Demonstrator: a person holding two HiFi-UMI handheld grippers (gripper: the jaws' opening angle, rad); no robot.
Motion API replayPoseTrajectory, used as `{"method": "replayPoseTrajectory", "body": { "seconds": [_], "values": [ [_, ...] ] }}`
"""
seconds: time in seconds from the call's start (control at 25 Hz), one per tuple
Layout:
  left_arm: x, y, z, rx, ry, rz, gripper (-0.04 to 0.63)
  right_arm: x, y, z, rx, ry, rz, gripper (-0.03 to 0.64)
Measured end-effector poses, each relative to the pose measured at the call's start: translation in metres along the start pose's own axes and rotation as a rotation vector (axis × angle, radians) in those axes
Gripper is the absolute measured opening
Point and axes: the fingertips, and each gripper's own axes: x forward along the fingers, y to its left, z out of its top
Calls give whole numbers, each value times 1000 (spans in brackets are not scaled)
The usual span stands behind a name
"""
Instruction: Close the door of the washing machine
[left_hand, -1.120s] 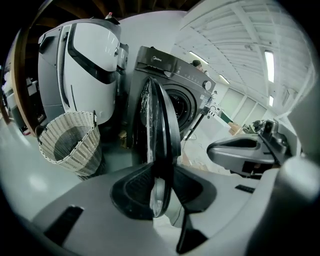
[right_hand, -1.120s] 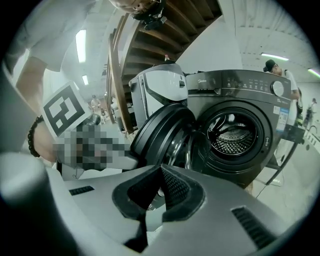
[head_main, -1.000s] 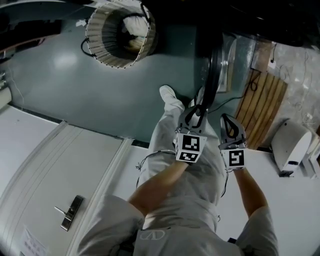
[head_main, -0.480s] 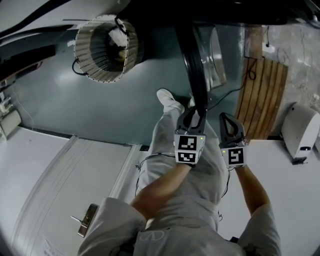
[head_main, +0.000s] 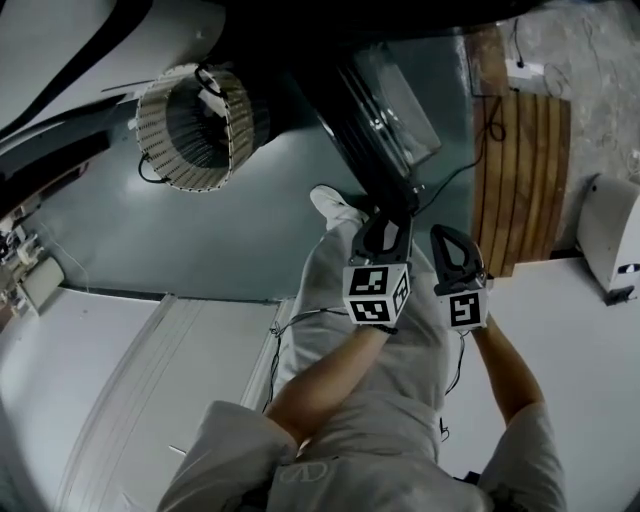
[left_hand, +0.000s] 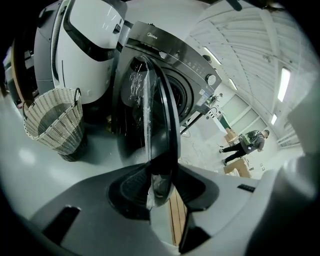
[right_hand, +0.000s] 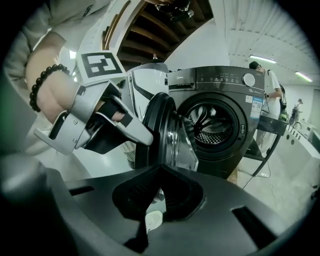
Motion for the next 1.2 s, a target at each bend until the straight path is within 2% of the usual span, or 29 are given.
{"method": "replayPoseTrajectory", "body": {
  "seconds": [0.52,0.88,1.2],
  "values": [
    [35,-46,18,-91,44,-52,160,7,-25,-27,-3,15,-41,15],
    [53,-69,28,-97,53,-87,169,16,-52,-37,-19,16,-66,71],
    [70,-90,41,-112,63,-131,173,28,-86,-26,-21,-22,-122,80]
  ]
}}
